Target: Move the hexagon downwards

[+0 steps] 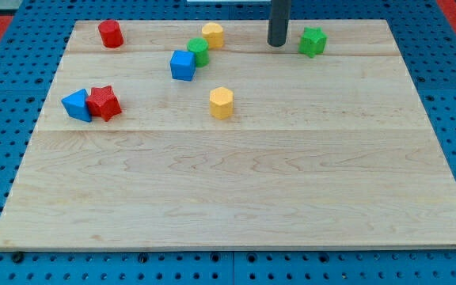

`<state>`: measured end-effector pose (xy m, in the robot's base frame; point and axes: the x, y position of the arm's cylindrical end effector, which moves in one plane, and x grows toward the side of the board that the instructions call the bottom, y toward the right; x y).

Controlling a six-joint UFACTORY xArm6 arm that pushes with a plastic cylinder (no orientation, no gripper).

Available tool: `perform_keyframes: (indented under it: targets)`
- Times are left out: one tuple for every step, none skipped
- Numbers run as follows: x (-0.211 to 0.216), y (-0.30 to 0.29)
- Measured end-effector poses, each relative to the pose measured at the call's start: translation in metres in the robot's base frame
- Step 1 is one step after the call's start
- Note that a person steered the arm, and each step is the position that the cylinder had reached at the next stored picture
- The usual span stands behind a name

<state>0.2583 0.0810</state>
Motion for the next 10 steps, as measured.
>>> perform_keyframes:
  targets:
    - [0.011,-0.011]
    - [0.017,-0.047]
    - [0.062,-0.066]
    - [0.127,-0.094]
    - [0.142,-0.104]
    - [0.142,-0.081]
    - [0.142,-0.075]
    - [0.142,-0.075]
    - [0.142,-0.075]
    - [0.142,-0.075]
